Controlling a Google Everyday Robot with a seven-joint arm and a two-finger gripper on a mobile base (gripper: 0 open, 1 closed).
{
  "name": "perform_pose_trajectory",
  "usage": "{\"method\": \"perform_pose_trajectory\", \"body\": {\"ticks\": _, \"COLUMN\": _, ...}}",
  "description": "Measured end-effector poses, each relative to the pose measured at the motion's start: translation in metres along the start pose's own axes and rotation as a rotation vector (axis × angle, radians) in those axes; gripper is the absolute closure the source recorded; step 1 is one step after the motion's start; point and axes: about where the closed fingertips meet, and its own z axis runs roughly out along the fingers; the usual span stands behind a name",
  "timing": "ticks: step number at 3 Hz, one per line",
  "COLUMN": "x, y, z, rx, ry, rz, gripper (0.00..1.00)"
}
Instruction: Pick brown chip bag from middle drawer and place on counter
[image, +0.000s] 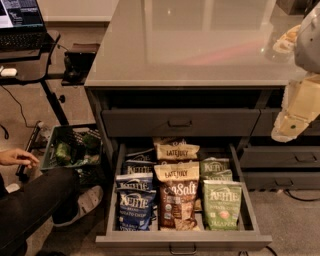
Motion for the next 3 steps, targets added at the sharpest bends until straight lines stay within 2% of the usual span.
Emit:
{"method": "perform_pose_trajectory", "body": {"ticks": 1, "x": 0.0, "y": 0.0, "z": 0.0, "rx": 0.0, "ry": 0.0, "rz": 0.0, "gripper": 0.0}}
{"method": "perform_pose_trajectory", "body": {"ticks": 2, "x": 0.005, "y": 0.01, "z": 0.015, "rx": -0.018, "ry": 0.002, "rz": 0.025, "gripper": 0.0}}
{"method": "perform_pose_trajectory", "body": {"ticks": 3, "x": 0.019, "y": 0.033, "z": 0.05, "rx": -0.043, "ry": -0.018, "rz": 0.057, "gripper": 0.0}}
